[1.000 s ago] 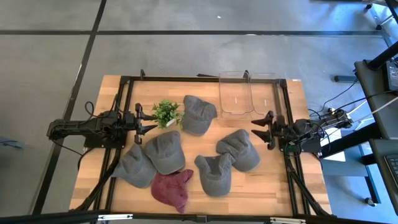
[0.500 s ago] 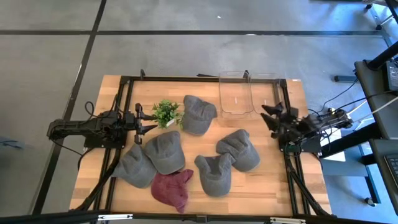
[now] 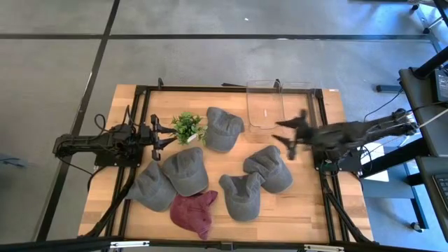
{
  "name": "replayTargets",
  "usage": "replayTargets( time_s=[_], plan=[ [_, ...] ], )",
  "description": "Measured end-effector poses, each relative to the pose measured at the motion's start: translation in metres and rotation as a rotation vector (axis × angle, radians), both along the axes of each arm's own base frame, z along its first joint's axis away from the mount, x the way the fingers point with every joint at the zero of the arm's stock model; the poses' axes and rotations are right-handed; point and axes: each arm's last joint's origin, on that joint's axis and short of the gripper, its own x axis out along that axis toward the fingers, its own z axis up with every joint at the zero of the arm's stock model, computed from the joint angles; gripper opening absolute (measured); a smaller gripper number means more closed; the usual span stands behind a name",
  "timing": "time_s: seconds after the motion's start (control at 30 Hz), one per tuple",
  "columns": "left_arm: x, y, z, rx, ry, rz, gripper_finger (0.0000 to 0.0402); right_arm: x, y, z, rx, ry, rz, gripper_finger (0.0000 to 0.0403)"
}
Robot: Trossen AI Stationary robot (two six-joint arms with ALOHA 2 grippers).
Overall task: Pick & Place hat
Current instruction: Put the gray cap into the right transparent bin
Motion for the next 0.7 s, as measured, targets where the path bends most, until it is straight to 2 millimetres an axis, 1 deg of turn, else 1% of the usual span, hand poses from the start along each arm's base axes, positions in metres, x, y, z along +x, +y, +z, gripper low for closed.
replayTargets(
  time_s=[0.07, 0.13, 0.23, 0.27, 0.37, 0.47, 0.53, 0.7],
  plan=[
    [0.000, 0.000, 0.000, 0.000, 0.002, 0.000, 0.0148, 0.024, 0.000, -0.012, 0.024, 0.167, 0.051, 0.0238],
    [0.000, 0.000, 0.000, 0.000, 0.002, 0.000, 0.0148, 0.043, -0.002, -0.026, 0.099, 0.339, 0.149, 0.0238],
    [0.000, 0.000, 0.000, 0.000, 0.003, 0.000, 0.0148, 0.064, -0.010, -0.048, 0.239, 0.538, 0.258, 0.0239],
    [0.000, 0.000, 0.000, 0.000, 0.003, -0.001, 0.0148, 0.070, -0.013, -0.055, 0.257, 0.583, 0.283, 0.0239],
    [0.000, 0.000, 0.000, 0.000, 0.003, -0.001, 0.0148, 0.083, -0.023, -0.074, 0.225, 0.670, 0.311, 0.0239],
    [0.000, 0.000, 0.000, 0.000, 0.003, -0.002, 0.0148, 0.093, -0.035, -0.092, 0.162, 0.748, 0.291, 0.0239],
    [0.000, 0.000, 0.000, -0.001, 0.003, -0.002, 0.0148, 0.099, -0.041, -0.102, 0.150, 0.779, 0.282, 0.0239],
    [0.000, 0.000, 0.000, -0.001, 0.004, -0.002, 0.0148, 0.109, -0.049, -0.123, 0.126, 0.841, 0.309, 0.0239]
  ],
)
